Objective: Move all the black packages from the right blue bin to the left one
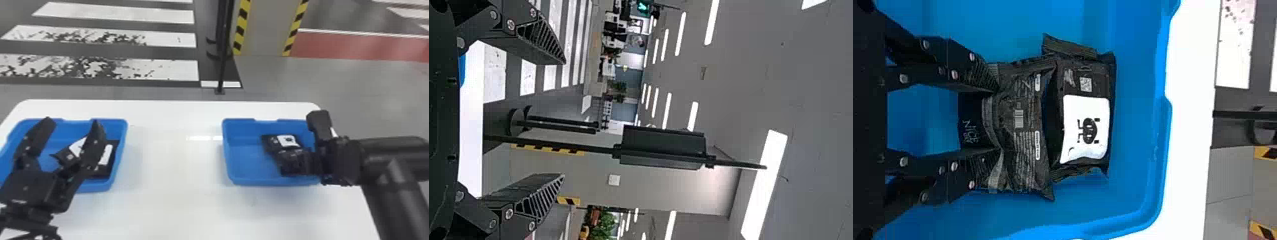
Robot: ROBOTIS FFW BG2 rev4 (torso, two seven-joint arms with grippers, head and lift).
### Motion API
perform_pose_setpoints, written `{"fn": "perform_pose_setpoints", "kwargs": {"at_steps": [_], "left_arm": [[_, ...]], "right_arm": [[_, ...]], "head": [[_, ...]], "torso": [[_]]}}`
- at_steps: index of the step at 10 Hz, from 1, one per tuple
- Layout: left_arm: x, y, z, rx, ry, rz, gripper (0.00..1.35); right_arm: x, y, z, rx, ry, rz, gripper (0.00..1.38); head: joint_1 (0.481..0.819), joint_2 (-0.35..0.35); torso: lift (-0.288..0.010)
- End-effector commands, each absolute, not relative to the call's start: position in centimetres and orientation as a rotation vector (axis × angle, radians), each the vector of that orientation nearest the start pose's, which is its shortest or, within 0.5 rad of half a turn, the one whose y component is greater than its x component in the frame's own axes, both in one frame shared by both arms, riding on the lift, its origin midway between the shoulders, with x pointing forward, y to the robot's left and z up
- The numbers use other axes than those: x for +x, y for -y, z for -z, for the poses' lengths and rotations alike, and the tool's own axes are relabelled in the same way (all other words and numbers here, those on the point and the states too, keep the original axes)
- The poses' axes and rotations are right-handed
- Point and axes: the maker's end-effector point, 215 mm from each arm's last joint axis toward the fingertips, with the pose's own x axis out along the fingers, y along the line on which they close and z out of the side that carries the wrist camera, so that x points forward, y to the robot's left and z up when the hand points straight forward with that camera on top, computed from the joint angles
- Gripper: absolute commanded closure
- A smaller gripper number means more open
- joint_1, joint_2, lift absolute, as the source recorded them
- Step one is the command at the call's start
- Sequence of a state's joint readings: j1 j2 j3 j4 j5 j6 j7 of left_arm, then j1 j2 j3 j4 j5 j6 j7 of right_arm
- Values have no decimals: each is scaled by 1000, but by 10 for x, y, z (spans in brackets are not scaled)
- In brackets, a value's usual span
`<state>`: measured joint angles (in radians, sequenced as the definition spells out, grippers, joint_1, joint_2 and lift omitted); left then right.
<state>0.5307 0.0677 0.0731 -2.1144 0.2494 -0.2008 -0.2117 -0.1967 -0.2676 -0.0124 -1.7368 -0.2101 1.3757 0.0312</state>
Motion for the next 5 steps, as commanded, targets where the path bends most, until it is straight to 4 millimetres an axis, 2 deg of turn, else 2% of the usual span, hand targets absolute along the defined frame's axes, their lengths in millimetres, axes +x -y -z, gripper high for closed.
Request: {"fn": "perform_pose_setpoints", "kwargs": {"at_steps": [1,2,3,4,5], "left_arm": [[429,-235,244,-128,238,168,251],[428,-235,240,-126,250,167,251],[428,-237,238,-126,258,163,251],[426,-238,236,-124,268,160,252],[426,-239,234,-122,273,158,252]], "right_arm": [[515,308,479,-4,-959,-36,891],[514,304,478,37,-928,-53,891],[508,292,475,73,-899,-93,891],[506,276,467,113,-853,-140,891],[509,255,451,156,-780,-208,891]], "head": [[695,-104],[695,-92],[695,-83],[695,-79],[695,-62]], "torso": [[-140],[-140],[-140],[-140],[-140]]}}
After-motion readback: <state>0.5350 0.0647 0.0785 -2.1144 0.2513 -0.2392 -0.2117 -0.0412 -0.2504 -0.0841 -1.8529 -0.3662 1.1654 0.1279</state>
